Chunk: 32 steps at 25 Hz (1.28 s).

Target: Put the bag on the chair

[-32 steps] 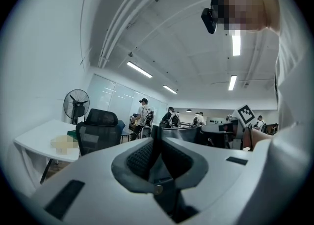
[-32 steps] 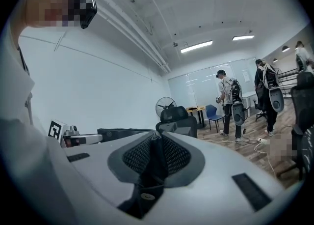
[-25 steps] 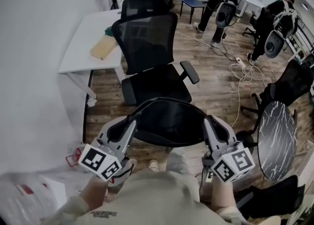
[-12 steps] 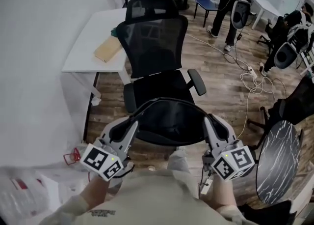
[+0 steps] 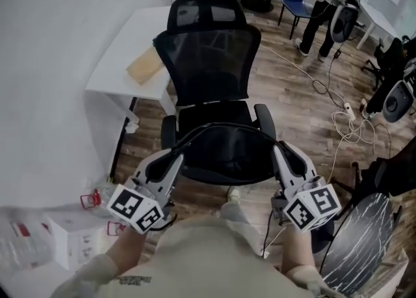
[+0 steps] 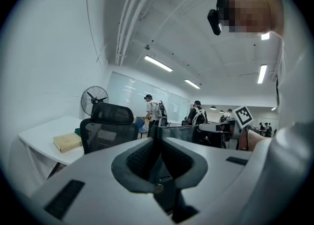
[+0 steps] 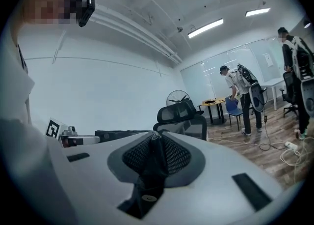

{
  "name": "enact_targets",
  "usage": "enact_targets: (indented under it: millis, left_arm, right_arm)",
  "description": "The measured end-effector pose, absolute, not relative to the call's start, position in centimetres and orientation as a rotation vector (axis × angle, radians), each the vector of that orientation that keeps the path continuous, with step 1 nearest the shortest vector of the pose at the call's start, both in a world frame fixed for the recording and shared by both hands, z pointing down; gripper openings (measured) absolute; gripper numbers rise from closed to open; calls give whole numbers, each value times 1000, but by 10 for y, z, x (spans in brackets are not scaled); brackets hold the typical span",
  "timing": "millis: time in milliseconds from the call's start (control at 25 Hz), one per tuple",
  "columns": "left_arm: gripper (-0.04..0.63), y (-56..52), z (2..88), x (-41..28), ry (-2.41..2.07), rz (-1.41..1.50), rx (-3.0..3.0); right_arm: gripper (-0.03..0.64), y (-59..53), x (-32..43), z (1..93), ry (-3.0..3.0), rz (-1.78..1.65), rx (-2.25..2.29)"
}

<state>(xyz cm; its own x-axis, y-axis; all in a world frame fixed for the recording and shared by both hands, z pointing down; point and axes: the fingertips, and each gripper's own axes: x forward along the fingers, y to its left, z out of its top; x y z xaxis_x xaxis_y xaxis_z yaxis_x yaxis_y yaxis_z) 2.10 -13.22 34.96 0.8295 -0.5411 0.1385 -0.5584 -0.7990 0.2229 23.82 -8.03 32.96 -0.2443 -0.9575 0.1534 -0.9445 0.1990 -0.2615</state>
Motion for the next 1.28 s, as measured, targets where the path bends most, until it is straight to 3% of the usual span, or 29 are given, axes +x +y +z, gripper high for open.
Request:
enact_targets:
  millis: [440, 1280]
  left_arm:
    - [60, -196, 344, 78, -1165, 64, 2635]
    - [60, -278, 320, 67, -1435, 76, 2662]
  right_arm:
    - [74, -186, 302, 328, 2612, -488, -1626]
    - [74, -299, 294, 310, 2659, -396, -1429]
